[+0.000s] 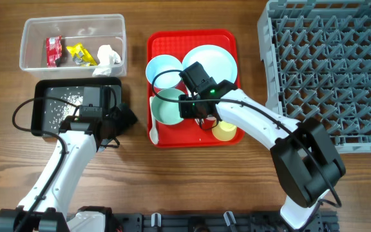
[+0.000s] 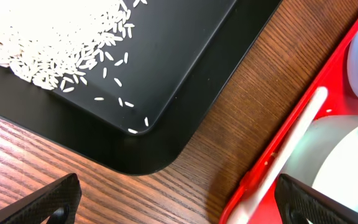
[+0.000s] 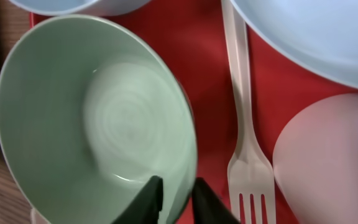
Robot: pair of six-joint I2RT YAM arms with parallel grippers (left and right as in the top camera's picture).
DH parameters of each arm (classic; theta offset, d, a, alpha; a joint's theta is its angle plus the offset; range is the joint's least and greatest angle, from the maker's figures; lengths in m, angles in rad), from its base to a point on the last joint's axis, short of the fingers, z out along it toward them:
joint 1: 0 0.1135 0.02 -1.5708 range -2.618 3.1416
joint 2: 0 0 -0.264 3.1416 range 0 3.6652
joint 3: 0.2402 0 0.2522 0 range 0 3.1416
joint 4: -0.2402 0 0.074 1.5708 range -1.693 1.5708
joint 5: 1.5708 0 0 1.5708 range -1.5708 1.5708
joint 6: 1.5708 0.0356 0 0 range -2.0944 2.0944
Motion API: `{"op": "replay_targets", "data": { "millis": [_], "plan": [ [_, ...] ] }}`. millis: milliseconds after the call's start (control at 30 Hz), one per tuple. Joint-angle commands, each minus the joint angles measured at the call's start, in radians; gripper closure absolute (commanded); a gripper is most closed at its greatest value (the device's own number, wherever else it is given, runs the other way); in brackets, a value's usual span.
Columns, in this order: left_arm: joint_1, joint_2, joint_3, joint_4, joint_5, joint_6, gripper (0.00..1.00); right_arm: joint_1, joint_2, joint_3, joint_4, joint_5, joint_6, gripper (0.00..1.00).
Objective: Sort waste into correct bins and load items into the dishwasher rack
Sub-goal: 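Grasp the green bowl with the right gripper and lift it, then carry the green bowl with the right gripper into the grey dish rack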
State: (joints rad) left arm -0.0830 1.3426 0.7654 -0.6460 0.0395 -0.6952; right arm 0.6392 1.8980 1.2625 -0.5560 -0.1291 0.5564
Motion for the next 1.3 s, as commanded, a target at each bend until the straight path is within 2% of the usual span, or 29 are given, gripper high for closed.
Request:
{"op": "replay_targets", "data": {
  "millis": [0,233,433,533,633,767,867,1033,1267],
  "plan": [
    [0.0,0.002,-0.01,0.003,-0.006,-0.02,0.0,-0.01,0.025,0.002,0.01,-0.021,0.0,0.96],
    [0.0,0.002,-0.01,0.003,-0.006,-0.02,0.0,-0.027,-0.018,0.037,-0.021,-0.027,-0.042,0.96],
    [0.0,0.002,-0.01,0.003,-0.006,-0.02,0.0,-0.031,-0.211,0.13,-0.141,0.137,-0.166,0.96],
    [0.0,0.002,-0.01,0.003,-0.002,-0.021,0.0,-0.032,-0.323,0.166,-0.183,0.311,-0.241,0.96],
    [0.0,0.002,-0.01,0.003,-0.002,-0.021,0.0,-0.032,-0.413,0.172,-0.193,0.568,-0.288,0.95],
    [0.0,0.002,-0.01,0.004,0.014,-0.021,0.0,-0.063,-0.433,0.171,-0.156,0.89,-0.379,0.96],
    [0.0,0.002,-0.01,0.004,0.059,-0.021,0.0,-0.143,-0.389,0.169,-0.048,1.01,-0.492,0.96],
    [0.0,0.002,-0.01,0.004,0.084,-0.021,0.0,-0.307,-0.294,0.169,0.249,1.038,-0.613,0.96],
    [0.0,0.002,-0.01,0.003,0.083,-0.02,0.0,-0.465,-0.108,0.169,0.612,1.113,-0.966,0.96]
  ]
}}
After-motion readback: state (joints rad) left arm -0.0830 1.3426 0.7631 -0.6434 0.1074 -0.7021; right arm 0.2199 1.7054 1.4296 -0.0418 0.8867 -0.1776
